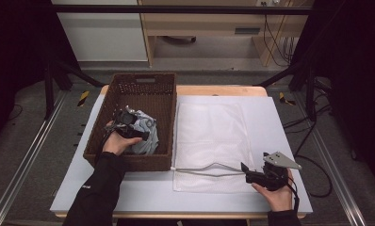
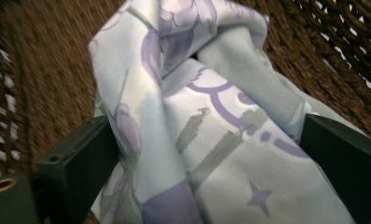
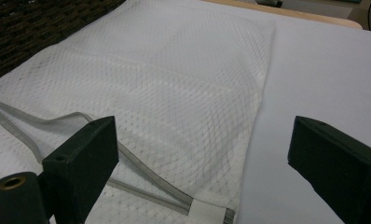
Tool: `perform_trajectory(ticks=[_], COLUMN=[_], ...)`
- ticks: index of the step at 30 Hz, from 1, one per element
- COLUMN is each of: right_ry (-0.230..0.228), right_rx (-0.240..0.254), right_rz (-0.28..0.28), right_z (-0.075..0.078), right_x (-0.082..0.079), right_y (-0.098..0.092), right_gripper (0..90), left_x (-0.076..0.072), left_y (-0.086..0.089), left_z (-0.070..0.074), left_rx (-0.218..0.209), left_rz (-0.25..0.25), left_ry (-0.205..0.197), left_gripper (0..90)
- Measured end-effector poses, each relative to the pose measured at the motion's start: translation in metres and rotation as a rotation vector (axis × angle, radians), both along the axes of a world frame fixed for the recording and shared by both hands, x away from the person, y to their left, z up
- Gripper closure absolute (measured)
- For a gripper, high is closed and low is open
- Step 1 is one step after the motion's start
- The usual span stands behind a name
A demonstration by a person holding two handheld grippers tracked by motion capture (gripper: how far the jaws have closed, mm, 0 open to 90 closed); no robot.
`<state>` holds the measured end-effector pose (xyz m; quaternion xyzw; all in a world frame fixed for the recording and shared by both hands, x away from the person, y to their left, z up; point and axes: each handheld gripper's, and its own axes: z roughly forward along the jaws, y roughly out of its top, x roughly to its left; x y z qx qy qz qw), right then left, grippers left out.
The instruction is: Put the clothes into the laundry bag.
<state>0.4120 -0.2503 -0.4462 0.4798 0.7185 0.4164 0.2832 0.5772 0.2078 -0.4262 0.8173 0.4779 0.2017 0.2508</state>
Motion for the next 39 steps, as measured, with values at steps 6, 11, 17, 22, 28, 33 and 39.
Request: perform_trajectory(ticks=[6, 11, 17, 22, 28, 33, 39], right_ry=[0.008, 0.001, 0.008, 0.007, 0.006, 0.008, 0.003], right_rx=[0.002, 0.000, 0.003, 0.003, 0.006, 0.002, 0.004], right_rz=[-0.006, -0.005, -0.002, -0.004, -0.007, -0.010, -0.009], right_z=[-0.001, 0.000, -0.001, -0.001, -0.002, -0.003, -0.002], right_x=[0.000, 0.000, 0.001, 0.001, 0.001, 0.002, 0.001], right_y=[-0.001, -0.002, -0.003, -0.005, -0.006, -0.006, -0.007], right_gripper=[9.2, 9.6, 10.6, 11.1, 11.6, 11.6, 11.8], left_x=[0.000, -0.002, -0.004, -0.008, -0.015, -0.024, -0.032], left_y=[-0.003, -0.004, -0.003, -0.002, 0.007, 0.014, 0.022], left_z=[-0.001, 0.001, 0.008, 0.014, 0.028, 0.043, 0.057], left_rx=[0.001, 0.010, 0.039, 0.044, -0.064, -0.155, -0.221], left_rz=[-0.016, -0.043, -0.056, -0.051, -0.043, -0.051, -0.012], left_ry=[0.071, 0.098, 0.106, 0.072, -0.047, -0.173, -0.299], left_gripper=[22.2, 45.8, 62.1, 66.2, 67.1, 67.1, 67.1])
